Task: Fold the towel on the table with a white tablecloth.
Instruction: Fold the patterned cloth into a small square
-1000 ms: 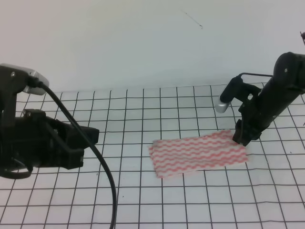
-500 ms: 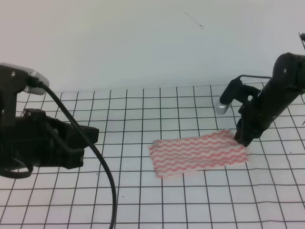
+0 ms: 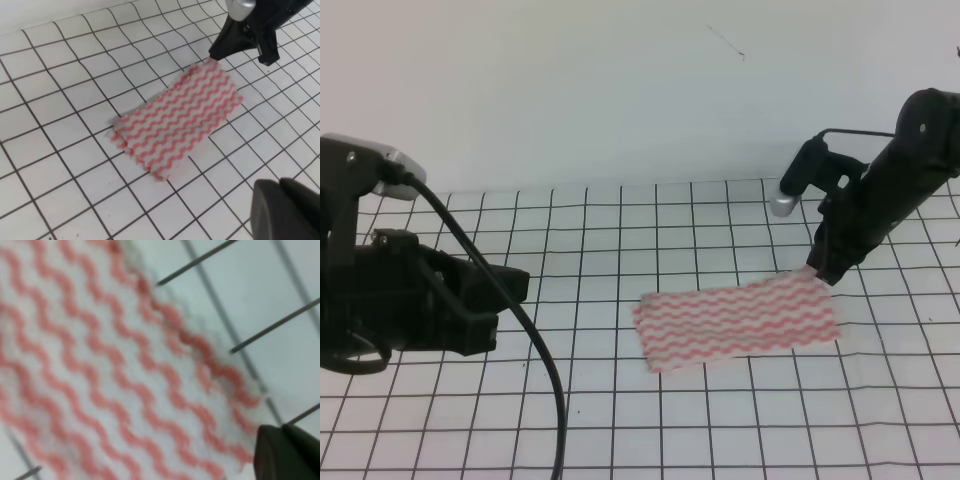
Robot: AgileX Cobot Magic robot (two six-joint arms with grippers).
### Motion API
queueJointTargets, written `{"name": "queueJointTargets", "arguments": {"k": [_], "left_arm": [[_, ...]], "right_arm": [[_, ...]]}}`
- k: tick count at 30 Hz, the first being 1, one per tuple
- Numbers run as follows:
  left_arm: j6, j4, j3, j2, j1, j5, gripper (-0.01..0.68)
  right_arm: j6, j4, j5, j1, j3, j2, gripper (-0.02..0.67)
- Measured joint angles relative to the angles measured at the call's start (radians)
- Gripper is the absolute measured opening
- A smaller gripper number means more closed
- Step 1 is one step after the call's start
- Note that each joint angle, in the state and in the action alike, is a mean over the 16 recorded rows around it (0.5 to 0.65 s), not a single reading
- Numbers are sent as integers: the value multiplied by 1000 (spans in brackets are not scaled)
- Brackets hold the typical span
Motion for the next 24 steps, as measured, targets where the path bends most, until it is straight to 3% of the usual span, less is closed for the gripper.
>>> {"name": "queueJointTargets", "arguments": {"k": [11, 24], "left_arm": [[1, 1, 0, -1, 0, 2, -1], [1, 1, 0, -9, 0, 4, -1]], "right_arm": [[-4, 13, -60, 0, -10, 35, 24], [208, 24, 32, -11, -22, -39, 201]]}}
